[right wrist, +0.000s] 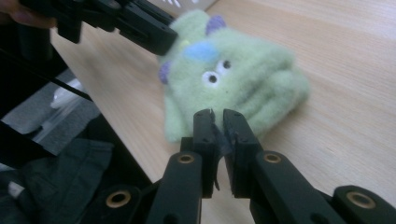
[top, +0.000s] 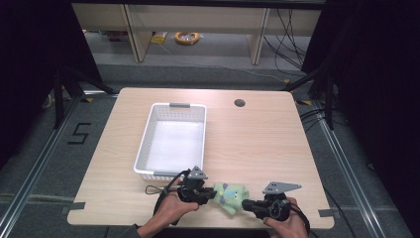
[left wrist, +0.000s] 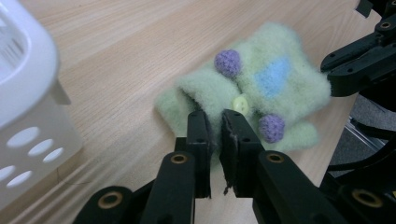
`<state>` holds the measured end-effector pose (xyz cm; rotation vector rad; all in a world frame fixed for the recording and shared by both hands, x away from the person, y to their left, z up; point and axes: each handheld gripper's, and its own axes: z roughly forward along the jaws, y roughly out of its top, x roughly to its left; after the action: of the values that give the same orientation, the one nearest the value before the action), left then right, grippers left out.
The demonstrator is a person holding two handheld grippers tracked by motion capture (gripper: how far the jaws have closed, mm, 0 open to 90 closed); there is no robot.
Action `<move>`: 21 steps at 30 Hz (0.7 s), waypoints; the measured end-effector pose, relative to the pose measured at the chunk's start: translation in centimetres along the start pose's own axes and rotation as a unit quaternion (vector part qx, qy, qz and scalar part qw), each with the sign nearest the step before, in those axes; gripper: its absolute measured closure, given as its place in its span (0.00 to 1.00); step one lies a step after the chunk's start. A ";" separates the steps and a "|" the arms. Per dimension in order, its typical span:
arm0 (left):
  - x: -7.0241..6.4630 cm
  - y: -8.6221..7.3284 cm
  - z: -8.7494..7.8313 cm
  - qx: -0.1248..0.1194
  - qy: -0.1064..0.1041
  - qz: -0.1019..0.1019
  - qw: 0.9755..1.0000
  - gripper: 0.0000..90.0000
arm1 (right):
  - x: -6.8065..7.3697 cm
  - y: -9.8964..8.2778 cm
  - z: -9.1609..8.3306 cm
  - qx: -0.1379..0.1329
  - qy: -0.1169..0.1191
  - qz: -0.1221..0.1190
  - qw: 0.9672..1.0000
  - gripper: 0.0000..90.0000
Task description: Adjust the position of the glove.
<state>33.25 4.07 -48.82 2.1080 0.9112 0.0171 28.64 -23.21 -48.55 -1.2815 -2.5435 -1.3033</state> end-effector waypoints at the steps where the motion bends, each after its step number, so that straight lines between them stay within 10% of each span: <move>1: 0.2 0.0 -0.1 0.010 0.001 0.009 1.000 0.89 | 0.0 0.0 0.0 0.000 0.000 0.000 1.000 0.93; 2: -0.1 -0.1 0.0 0.001 0.001 -0.013 1.000 0.88 | -0.3 0.0 0.0 0.000 -0.007 -0.013 1.000 0.93; 11: -0.3 -0.6 -0.1 0.005 -0.001 0.008 1.000 0.86 | -0.7 0.2 0.0 -0.005 -0.014 0.009 1.000 0.92; 21: -0.7 -0.3 -0.5 -0.006 0.004 0.027 1.000 0.94 | -0.8 2.2 -0.7 -0.021 -0.025 -0.050 0.998 1.00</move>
<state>32.34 4.14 -48.48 2.1227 0.8575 0.0593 30.43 -23.48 -46.85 -1.2241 -2.6597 -1.3662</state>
